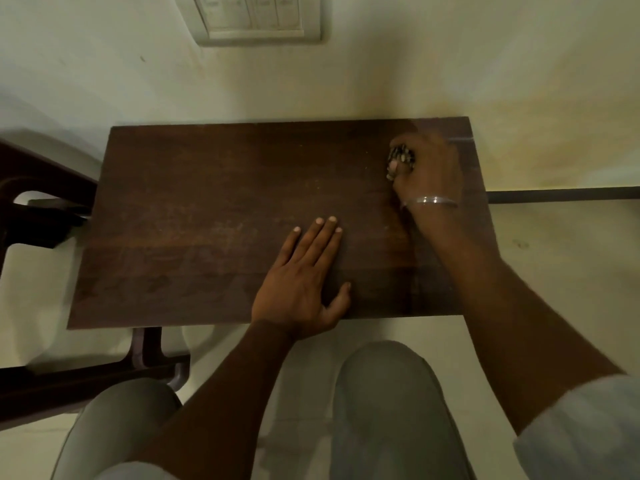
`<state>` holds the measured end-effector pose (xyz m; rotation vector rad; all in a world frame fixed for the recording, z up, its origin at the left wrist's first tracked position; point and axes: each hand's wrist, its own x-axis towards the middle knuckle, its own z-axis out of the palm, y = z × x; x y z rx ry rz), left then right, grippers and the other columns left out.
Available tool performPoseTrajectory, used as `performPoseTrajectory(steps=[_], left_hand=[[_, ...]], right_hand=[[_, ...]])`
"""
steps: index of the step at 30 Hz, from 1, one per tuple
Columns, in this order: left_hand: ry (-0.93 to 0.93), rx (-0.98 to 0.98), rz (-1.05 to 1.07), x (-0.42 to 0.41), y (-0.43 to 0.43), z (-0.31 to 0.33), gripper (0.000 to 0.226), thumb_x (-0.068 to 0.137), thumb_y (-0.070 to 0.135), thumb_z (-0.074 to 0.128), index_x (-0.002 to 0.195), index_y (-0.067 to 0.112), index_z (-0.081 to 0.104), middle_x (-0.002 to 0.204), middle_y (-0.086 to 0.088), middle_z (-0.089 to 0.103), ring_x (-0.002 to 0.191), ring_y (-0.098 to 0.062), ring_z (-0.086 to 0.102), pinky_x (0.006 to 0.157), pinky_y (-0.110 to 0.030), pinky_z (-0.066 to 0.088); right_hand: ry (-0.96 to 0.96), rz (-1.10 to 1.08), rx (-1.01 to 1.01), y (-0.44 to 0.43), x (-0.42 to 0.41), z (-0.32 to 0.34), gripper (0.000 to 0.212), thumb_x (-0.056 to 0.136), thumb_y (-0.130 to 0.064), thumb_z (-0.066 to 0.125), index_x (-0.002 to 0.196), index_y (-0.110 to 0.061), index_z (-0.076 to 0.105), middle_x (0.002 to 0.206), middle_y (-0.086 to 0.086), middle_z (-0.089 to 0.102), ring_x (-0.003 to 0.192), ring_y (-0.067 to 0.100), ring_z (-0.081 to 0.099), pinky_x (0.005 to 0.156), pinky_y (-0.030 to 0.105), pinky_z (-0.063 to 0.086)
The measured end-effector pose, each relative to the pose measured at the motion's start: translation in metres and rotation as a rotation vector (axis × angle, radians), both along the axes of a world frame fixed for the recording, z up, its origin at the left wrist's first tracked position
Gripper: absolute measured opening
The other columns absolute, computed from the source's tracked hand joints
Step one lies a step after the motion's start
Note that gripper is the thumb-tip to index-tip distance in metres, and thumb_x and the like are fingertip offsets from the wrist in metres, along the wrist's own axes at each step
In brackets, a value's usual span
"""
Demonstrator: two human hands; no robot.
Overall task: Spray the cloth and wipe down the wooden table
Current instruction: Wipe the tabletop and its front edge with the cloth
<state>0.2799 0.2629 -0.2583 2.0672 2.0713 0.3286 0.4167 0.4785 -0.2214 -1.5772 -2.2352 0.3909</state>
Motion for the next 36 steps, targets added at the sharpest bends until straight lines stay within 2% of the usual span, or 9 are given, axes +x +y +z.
performPoseTrajectory(steps=[3,9,13,16,21,24,28,30,36], left_hand=[[0.007,0.005,0.001,0.0,0.0,-0.001,0.082,0.095,0.057,0.037,0.161,0.012,0.022,0.17,-0.004,0.014,0.157,-0.014,0.006,0.128,-0.042,0.007],[-0.001,0.06,0.002,0.001,-0.001,-0.003,0.081,0.094,0.055,0.041,0.159,0.01,0.027,0.168,-0.006,0.02,0.157,-0.016,0.012,0.128,-0.041,0.009],[0.006,0.069,0.001,0.001,0.0,-0.004,0.081,0.093,0.055,0.04,0.159,0.009,0.029,0.168,-0.006,0.021,0.157,-0.017,0.013,0.128,-0.042,0.01],[0.015,0.069,-0.003,0.0,-0.001,-0.005,0.081,0.093,0.055,0.04,0.159,0.009,0.029,0.168,-0.007,0.021,0.157,-0.018,0.013,0.128,-0.042,0.01],[0.02,0.059,-0.012,0.0,-0.001,-0.004,0.08,0.095,0.056,0.038,0.16,0.01,0.024,0.169,-0.006,0.018,0.157,-0.017,0.011,0.128,-0.042,0.008],[0.016,0.063,-0.014,0.0,0.001,-0.005,0.081,0.095,0.056,0.038,0.16,0.01,0.025,0.168,-0.007,0.019,0.157,-0.018,0.012,0.128,-0.042,0.008],[0.015,0.076,-0.011,-0.001,0.0,-0.007,0.081,0.094,0.056,0.038,0.16,0.01,0.026,0.168,-0.007,0.02,0.157,-0.018,0.013,0.128,-0.042,0.008],[0.016,0.082,-0.013,-0.001,0.0,-0.007,0.081,0.094,0.056,0.039,0.159,0.01,0.026,0.168,-0.007,0.02,0.157,-0.017,0.013,0.128,-0.042,0.008],[0.013,0.087,-0.015,-0.001,0.001,-0.008,0.081,0.094,0.056,0.038,0.159,0.009,0.028,0.168,-0.007,0.022,0.156,-0.018,0.014,0.128,-0.043,0.011]], right_hand=[[-0.009,0.029,0.021,-0.028,0.015,-0.006,0.037,0.081,-0.014,0.067,0.113,-0.031,0.065,0.123,0.0,0.058,0.105,0.028,0.052,0.081,0.027,0.038],[0.051,-0.016,-0.022,0.005,0.001,0.005,0.032,0.081,-0.016,0.066,0.11,-0.031,0.067,0.119,0.002,0.062,0.113,0.029,0.055,0.086,0.036,0.053],[0.02,-0.02,-0.006,-0.034,0.021,-0.002,0.035,0.081,-0.014,0.067,0.111,-0.031,0.066,0.122,0.0,0.06,0.11,0.027,0.053,0.08,0.028,0.045],[0.028,0.01,-0.004,-0.057,0.034,-0.007,0.033,0.08,-0.014,0.07,0.108,-0.031,0.066,0.121,-0.002,0.059,0.113,0.024,0.052,0.082,0.023,0.039],[0.001,-0.024,-0.025,-0.027,0.022,0.003,0.035,0.079,-0.015,0.068,0.11,-0.031,0.066,0.119,0.002,0.061,0.106,0.031,0.057,0.083,0.03,0.048],[0.024,-0.024,-0.039,-0.044,0.03,0.006,0.035,0.079,-0.014,0.069,0.109,-0.032,0.066,0.117,0.002,0.061,0.107,0.028,0.056,0.086,0.033,0.052],[0.014,-0.012,-0.041,-0.091,0.052,-0.001,0.034,0.081,-0.014,0.068,0.109,-0.033,0.064,0.12,-0.004,0.06,0.105,0.024,0.052,0.079,0.027,0.042],[0.014,-0.021,-0.036,-0.086,0.053,-0.002,0.034,0.081,-0.014,0.067,0.109,-0.033,0.065,0.12,-0.004,0.06,0.104,0.026,0.053,0.078,0.025,0.039],[0.013,-0.052,-0.031,-0.074,0.046,0.002,0.033,0.081,-0.015,0.067,0.11,-0.033,0.065,0.12,0.0,0.06,0.103,0.029,0.055,0.079,0.028,0.045]])
